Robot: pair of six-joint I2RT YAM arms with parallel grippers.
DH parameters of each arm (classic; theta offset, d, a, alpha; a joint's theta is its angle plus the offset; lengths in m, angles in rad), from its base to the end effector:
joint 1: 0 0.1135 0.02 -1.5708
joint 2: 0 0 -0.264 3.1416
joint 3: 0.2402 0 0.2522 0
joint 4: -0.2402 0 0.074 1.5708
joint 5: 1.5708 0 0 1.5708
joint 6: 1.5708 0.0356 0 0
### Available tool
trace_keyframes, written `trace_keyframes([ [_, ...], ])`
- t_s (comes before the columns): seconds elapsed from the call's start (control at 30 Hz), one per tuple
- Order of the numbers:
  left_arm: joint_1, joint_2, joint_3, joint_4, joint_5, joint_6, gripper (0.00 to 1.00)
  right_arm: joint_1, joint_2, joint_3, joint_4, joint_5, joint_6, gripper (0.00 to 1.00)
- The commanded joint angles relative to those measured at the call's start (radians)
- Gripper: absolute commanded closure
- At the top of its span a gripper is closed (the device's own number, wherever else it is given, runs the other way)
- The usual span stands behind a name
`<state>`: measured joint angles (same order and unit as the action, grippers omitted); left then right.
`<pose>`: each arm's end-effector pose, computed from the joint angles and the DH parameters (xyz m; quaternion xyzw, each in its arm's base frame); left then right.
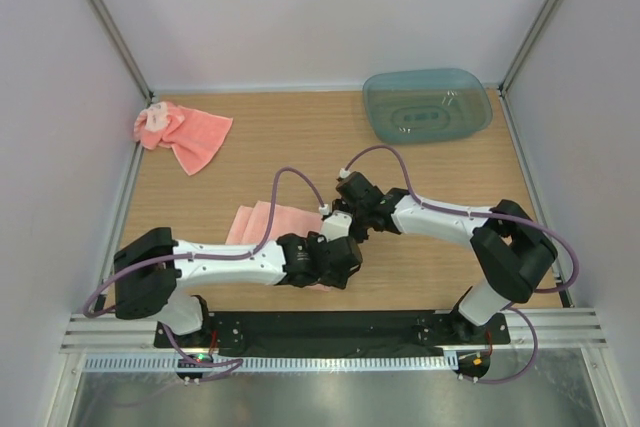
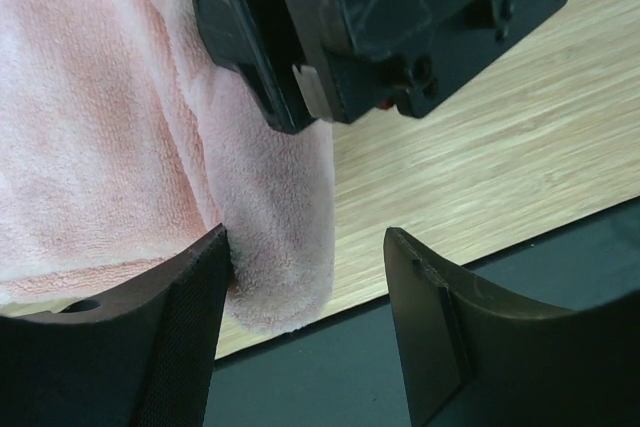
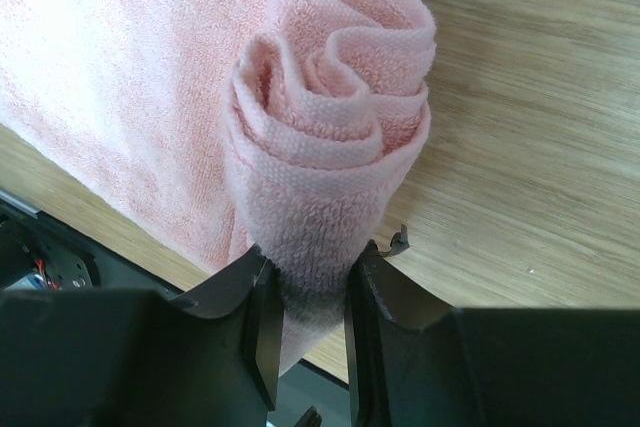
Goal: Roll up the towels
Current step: Roll the towel
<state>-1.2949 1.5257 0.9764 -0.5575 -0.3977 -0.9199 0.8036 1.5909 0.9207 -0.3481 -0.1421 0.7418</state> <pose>0.0939 -0.2812 0.2050 0.1332 0.9458 -0.1157 0.2727 0.2129 0.2280 0.1793 -0.0490 0.9586 0.2388 0.1471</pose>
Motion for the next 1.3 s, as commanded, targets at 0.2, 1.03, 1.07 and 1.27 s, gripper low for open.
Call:
trace_keyframes([
  [0.2, -0.043, 0.031, -0.08, 0.082, -0.012, -0.066, 0.39, 0.003, 0.024, 0.046, 0.003, 0.007, 0.004, 0.73],
  [1.03, 0.022, -0.097, -0.274, 0.264, 0.071, -0.105, 1.0, -0.201, 0.087, 0.007, 0.017, -0.106, -0.107, 0.59],
  [1.07, 0.026, -0.114, -0.283, 0.272, 0.08, -0.111, 1.0, -0.213, 0.087, 0.007, 0.014, -0.108, -0.114, 0.59],
  [1.27, 0.043, -0.19, -0.329, 0.297, 0.1, -0.149, 1.0, -0.296, 0.099, 0.036, -0.014, -0.105, -0.15, 0.56],
])
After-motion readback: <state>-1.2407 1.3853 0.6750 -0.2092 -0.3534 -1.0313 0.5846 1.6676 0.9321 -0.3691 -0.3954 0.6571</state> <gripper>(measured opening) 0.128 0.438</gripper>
